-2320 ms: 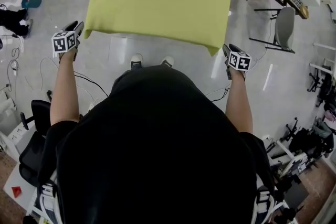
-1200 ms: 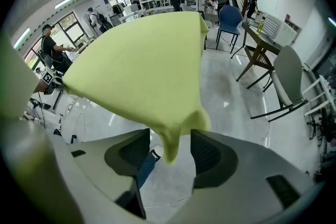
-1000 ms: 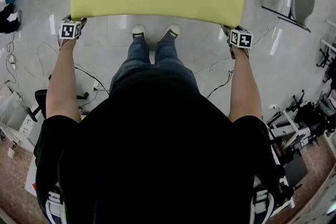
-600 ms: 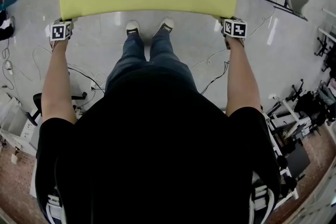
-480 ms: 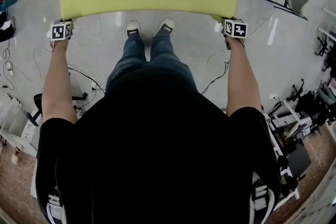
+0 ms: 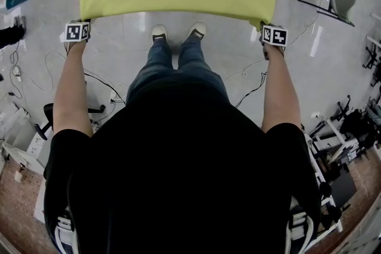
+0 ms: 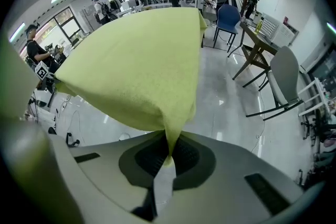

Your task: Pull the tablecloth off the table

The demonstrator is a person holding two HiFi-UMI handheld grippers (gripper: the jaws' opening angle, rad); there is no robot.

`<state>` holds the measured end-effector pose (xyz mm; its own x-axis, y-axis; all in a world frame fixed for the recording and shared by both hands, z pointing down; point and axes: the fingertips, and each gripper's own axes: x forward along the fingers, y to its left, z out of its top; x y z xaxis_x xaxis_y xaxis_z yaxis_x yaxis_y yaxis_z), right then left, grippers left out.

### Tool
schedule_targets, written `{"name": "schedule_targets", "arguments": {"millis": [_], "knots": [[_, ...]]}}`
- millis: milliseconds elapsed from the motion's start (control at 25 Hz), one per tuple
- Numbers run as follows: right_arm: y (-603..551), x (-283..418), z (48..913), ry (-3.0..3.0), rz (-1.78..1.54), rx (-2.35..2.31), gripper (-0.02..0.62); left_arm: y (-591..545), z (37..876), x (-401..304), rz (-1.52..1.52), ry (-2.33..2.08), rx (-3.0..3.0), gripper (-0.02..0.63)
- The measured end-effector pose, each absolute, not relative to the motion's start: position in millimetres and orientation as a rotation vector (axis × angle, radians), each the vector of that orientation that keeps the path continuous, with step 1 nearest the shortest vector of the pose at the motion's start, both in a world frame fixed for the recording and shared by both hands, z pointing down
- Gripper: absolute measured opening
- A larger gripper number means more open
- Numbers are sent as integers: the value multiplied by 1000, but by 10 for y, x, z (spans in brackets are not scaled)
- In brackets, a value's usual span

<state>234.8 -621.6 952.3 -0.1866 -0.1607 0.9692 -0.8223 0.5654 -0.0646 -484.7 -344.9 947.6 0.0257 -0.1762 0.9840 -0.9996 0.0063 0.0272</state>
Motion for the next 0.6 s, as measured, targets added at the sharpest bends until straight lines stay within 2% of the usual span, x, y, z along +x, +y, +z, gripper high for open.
{"name": "schedule_targets", "arguments": {"millis": [600], "knots": [[-5758, 2764, 9306, -1667, 765, 793, 20, -2985, 9172, -4529, 1178, -1317, 1309, 25]]}}
